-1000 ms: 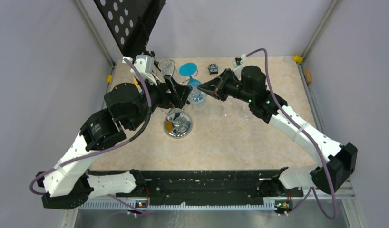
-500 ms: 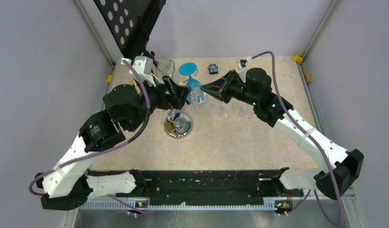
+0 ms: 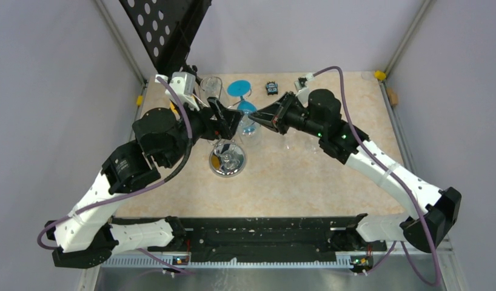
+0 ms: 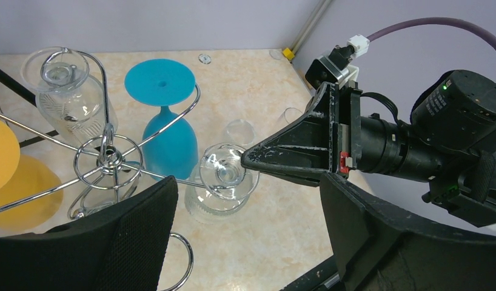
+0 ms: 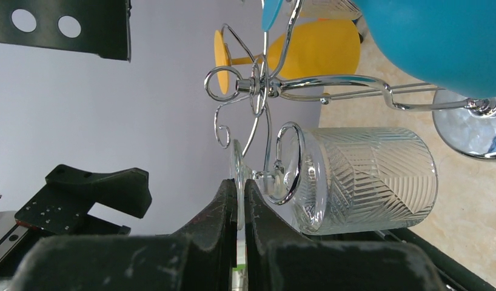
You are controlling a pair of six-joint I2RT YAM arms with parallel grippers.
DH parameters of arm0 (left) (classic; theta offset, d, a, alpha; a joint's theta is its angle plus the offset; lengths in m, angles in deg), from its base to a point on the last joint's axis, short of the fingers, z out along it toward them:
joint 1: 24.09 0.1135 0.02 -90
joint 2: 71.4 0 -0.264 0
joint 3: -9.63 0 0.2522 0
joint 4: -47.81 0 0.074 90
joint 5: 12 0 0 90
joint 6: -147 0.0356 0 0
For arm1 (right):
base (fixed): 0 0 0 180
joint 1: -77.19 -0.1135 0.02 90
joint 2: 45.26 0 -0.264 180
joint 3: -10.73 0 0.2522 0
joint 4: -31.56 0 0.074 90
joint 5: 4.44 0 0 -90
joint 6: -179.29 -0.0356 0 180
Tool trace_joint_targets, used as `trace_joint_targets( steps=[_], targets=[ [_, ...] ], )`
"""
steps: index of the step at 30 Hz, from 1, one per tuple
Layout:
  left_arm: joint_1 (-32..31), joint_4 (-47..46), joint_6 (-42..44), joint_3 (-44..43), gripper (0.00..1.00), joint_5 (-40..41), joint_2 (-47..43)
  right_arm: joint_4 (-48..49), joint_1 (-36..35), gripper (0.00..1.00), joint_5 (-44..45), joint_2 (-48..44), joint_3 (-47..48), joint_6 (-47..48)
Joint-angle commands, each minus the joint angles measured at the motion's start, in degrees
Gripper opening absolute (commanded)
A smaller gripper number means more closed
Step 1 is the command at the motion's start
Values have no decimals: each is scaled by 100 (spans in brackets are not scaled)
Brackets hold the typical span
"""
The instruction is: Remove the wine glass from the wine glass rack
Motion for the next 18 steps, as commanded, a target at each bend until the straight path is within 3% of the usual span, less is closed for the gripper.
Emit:
trace_joint_targets(
  steps=[1, 18],
  targets=[
    [11, -270, 110, 30, 90, 124, -80, 626, -154, 0, -126, 83, 384, 10],
    [7, -315, 147, 125, 90, 228, -158, 1146, -223, 0, 770, 382, 575, -27]
  ],
)
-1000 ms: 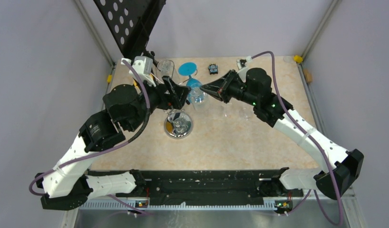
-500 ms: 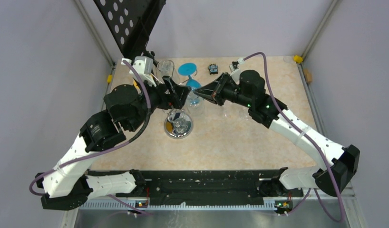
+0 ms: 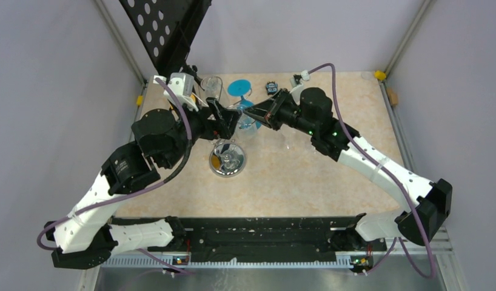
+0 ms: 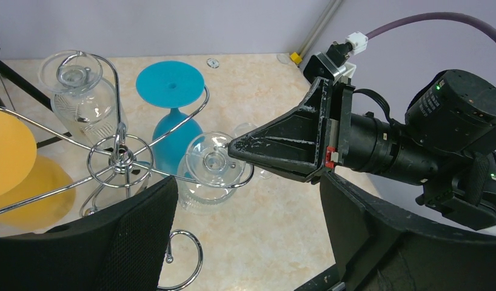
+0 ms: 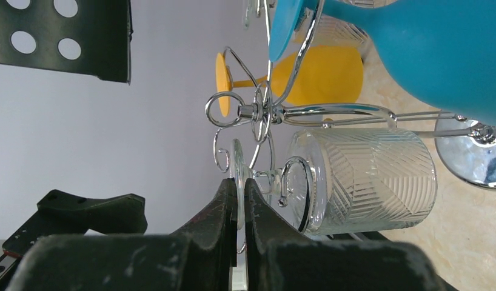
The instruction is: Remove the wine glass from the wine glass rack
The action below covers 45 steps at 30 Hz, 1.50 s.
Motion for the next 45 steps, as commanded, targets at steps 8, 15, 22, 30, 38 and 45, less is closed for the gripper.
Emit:
trace_joint_targets(
  steps=[8, 15, 22, 30, 38, 45],
  targets=[
    [7, -276, 51, 99, 90, 120, -124, 897, -90, 0, 703, 128, 385, -287],
    [7, -275, 35, 126, 90, 139, -134, 997, -137, 0, 985, 220, 390, -405],
    [7, -69, -243, -60, 90, 31, 5, 863, -256, 0, 1735, -13, 245, -404],
    [23, -60, -420, -47, 90, -141, 74, 924, -292, 0, 2086, -350, 38, -379],
    [51, -194, -624, 61, 90, -390, 62, 503, -298, 0, 2348, -733, -133, -455],
    [68, -476, -1038, 217, 90, -939, 77, -104, -290, 0, 2420, -1264, -190, -464]
  ],
)
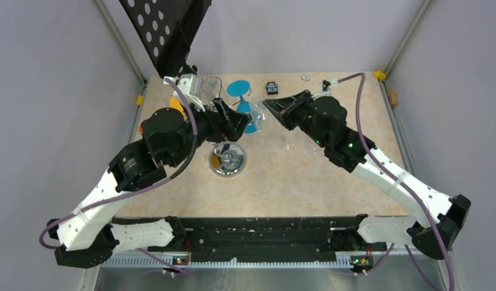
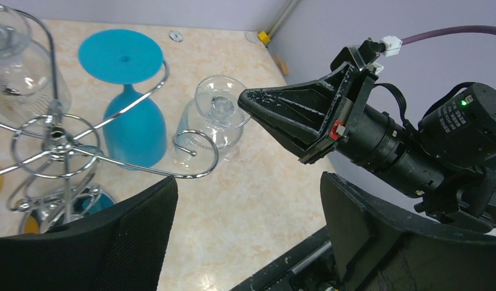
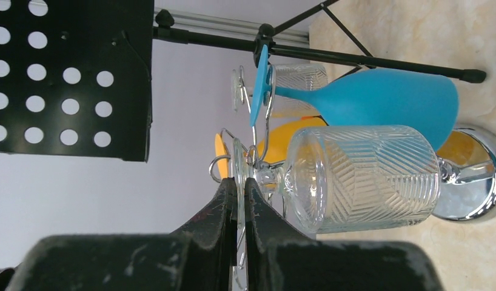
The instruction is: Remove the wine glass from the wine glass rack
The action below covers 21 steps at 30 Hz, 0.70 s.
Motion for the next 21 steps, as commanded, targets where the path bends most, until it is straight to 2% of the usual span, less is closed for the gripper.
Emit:
trace_joint_targets(
  steps=[1, 9, 15, 17, 21],
  targets=[
    [25, -501, -410, 115, 90, -549, -2, 67, -62, 0, 151, -652, 129, -85],
    [44, -1389, -1184, 370, 85, -1735, 205, -155, -58, 0, -142, -1264, 38, 162],
    [98, -2723, -1812, 988, 76, -1993, 32, -63, -51, 0, -930, -1492, 72, 289],
    [117, -2876, -1999, 1032, 72, -2191, 50, 18, -52, 0, -1114, -1580, 44, 298],
    [152, -2905, -2285, 1080, 65, -2099, -2, 115, -53, 0, -1223, -1690, 3, 345]
  ],
)
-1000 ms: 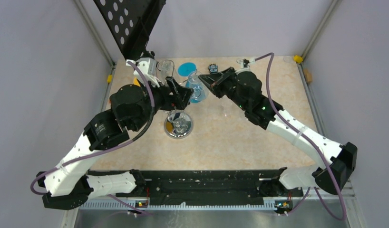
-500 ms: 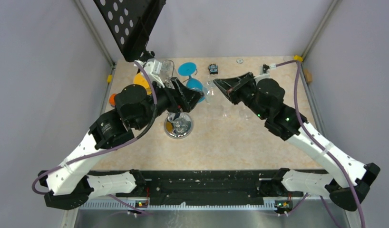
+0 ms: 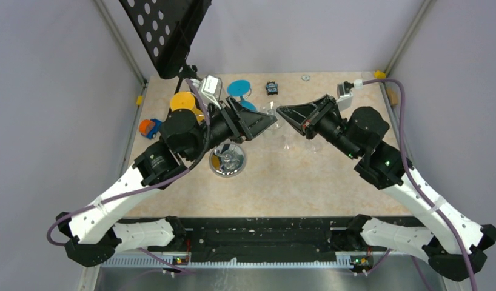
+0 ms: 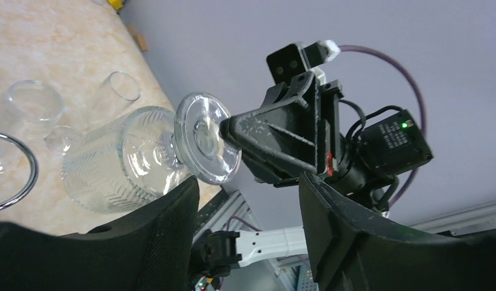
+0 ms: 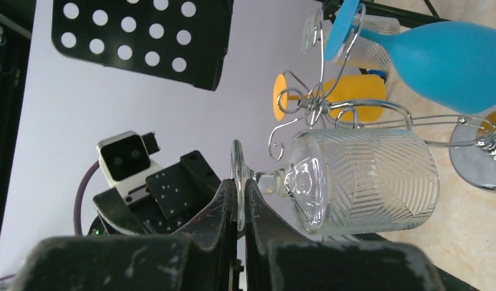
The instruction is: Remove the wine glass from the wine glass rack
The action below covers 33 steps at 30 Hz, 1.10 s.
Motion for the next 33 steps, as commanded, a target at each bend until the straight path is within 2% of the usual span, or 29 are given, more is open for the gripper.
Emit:
trace_joint_targets(
  steps=[1, 5, 10, 15, 18, 23, 28, 33],
  targets=[
    [63, -690, -495, 50, 62, 28, -208, 717, -56, 0, -347, -318, 30, 84],
    [221, -551, -570, 143, 60, 316, -369, 784, -50, 0, -346, -350, 16, 144],
    [629, -717, -919, 160, 56, -585, -274, 1066, -55, 0, -718, -264, -5, 129],
    [980, -918, -1204, 146, 42, -1405, -174, 1062, -51, 0, -757, -197, 10, 156],
    [1049, -732, -1181, 10, 40, -1755, -119, 1131, -50, 0, -738, -186, -26, 180],
    [1113, -438, -1148, -94, 38, -2033, -77, 1232, -51, 0, -769, -118, -25, 208],
    [1188, -461, -1284, -138, 30, -2287, 6, 1273, -52, 0, -971, 19, 10, 282],
    [1279, -454, -1458, -132, 27, -2289, 49, 1194, -53, 0, -1181, 168, 210, 487]
  ],
)
